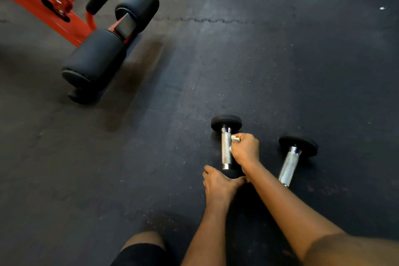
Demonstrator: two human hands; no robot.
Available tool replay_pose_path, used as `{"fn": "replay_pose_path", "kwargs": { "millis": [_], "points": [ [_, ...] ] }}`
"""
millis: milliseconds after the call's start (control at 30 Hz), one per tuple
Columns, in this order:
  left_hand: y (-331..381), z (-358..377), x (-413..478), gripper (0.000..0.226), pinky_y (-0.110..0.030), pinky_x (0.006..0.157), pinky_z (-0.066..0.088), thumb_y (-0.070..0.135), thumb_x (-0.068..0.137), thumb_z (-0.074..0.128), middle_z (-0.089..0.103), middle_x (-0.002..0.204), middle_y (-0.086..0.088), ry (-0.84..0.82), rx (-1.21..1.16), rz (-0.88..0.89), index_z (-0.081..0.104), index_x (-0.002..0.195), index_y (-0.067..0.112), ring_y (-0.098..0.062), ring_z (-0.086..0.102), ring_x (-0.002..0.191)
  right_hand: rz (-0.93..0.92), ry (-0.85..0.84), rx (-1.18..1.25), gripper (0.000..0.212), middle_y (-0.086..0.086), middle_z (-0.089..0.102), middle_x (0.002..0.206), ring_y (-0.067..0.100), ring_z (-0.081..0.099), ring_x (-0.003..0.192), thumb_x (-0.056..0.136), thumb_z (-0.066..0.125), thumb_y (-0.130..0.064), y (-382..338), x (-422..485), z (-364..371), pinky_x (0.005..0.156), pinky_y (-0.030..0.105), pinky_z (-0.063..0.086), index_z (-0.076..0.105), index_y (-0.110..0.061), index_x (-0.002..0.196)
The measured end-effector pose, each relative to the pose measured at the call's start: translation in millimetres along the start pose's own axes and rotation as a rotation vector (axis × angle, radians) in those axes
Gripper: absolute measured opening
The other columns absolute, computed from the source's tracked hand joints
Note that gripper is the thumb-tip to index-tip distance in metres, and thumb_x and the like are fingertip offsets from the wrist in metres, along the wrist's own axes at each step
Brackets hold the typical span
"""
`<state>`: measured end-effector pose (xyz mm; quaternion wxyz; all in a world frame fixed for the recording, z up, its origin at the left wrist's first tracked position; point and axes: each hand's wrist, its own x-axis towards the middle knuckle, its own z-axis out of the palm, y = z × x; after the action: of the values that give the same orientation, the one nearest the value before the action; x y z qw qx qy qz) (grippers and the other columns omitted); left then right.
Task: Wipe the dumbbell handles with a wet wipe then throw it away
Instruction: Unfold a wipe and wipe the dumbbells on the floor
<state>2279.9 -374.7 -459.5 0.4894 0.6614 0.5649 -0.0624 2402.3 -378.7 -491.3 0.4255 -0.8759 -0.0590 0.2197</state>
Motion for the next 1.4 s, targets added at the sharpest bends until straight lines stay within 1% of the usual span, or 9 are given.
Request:
{"fn": "replay_pose_path", "kwargs": {
  "millis": [233,433,533,633,700,800,967,1200,1400],
  "points": [
    [0,3,0,0.117,-0.047,0.110,0.044,0.052,0.053,0.095,0.042,0.144,-0.016,0.011,0.001,0.013,0.030,0.138,0.003,-0.032,0.044,0.136,0.048,-0.064,0.069,0.015,0.005,0.071,0.073,0.022,0.069,0.073,0.083,0.061,-0.010,-2,20,4,0.061,0.033,0.050,0.073,-0.012,0.075],
    [-3,4,0,0.109,-0.045,0.106,0.047,0.054,0.053,0.094,0.046,0.138,-0.014,0.033,-0.004,0.030,0.034,0.131,0.007,-0.031,0.048,0.130,0.035,-0.365,0.003,0.017,0.000,0.075,0.071,0.014,0.071,0.072,0.079,0.062,-0.013,24,7,-9,0.069,0.035,0.057,0.078,-0.017,0.076],
    [-3,6,0,0.105,-0.043,0.107,0.046,0.052,0.055,0.095,0.045,0.137,-0.013,0.032,-0.018,0.043,0.034,0.128,0.007,-0.031,0.046,0.131,0.061,-0.343,0.190,0.011,0.011,0.075,0.076,0.011,0.065,0.062,0.077,0.066,-0.001,12,14,-7,0.056,0.024,0.050,0.077,-0.002,0.080],
    [-4,6,1,0.108,-0.043,0.107,0.046,0.052,0.053,0.096,0.045,0.138,-0.014,0.037,-0.024,0.041,0.034,0.129,0.007,-0.031,0.046,0.131,0.085,-0.344,0.298,0.005,0.012,0.074,0.075,0.016,0.065,0.066,0.075,0.074,-0.003,7,16,-4,0.061,0.027,0.051,0.077,-0.003,0.079],
    [-6,5,1,0.110,-0.043,0.106,0.047,0.053,0.052,0.095,0.046,0.138,-0.014,0.043,-0.033,0.043,0.033,0.131,0.007,-0.030,0.047,0.130,0.068,-0.464,0.200,0.017,0.009,0.076,0.079,0.019,0.069,0.074,0.080,0.063,-0.002,18,9,-9,0.070,0.031,0.053,0.079,-0.007,0.079],
    [-7,6,1,0.108,-0.045,0.104,0.047,0.054,0.051,0.093,0.046,0.135,-0.013,0.051,-0.027,0.044,0.033,0.129,0.008,-0.031,0.049,0.128,0.035,-0.622,-0.078,0.016,0.003,0.068,0.069,0.016,0.057,0.064,0.079,0.060,-0.010,33,0,-25,0.063,0.031,0.045,0.073,-0.001,0.078],
    [-7,9,1,0.104,-0.048,0.105,0.046,0.053,0.052,0.094,0.046,0.133,-0.013,0.066,-0.015,0.059,0.034,0.126,0.010,-0.031,0.049,0.127,0.059,-0.602,-0.042,0.024,0.014,0.073,0.078,0.024,0.064,0.072,0.079,0.052,0.001,28,2,-21,0.069,0.036,0.051,0.075,-0.001,0.084],
    [-8,9,1,0.109,-0.046,0.105,0.046,0.051,0.052,0.095,0.047,0.135,-0.016,0.060,-0.049,0.065,0.033,0.130,0.006,-0.032,0.048,0.128,-0.065,-0.584,-0.345,0.018,-0.002,0.063,0.061,0.012,0.055,0.058,0.075,0.056,-0.004,18,-3,-45,0.056,0.027,0.043,0.069,-0.012,0.066],
    [-8,10,2,0.118,-0.043,0.112,0.041,0.048,0.054,0.097,0.041,0.146,-0.018,0.051,-0.051,0.040,0.028,0.140,0.002,-0.033,0.040,0.139,-0.512,-0.288,-0.441,0.035,0.004,0.073,0.096,0.021,0.066,0.090,0.081,0.058,-0.004,-40,15,-53,0.077,0.027,0.048,0.077,-0.024,0.102]
  ]
}}
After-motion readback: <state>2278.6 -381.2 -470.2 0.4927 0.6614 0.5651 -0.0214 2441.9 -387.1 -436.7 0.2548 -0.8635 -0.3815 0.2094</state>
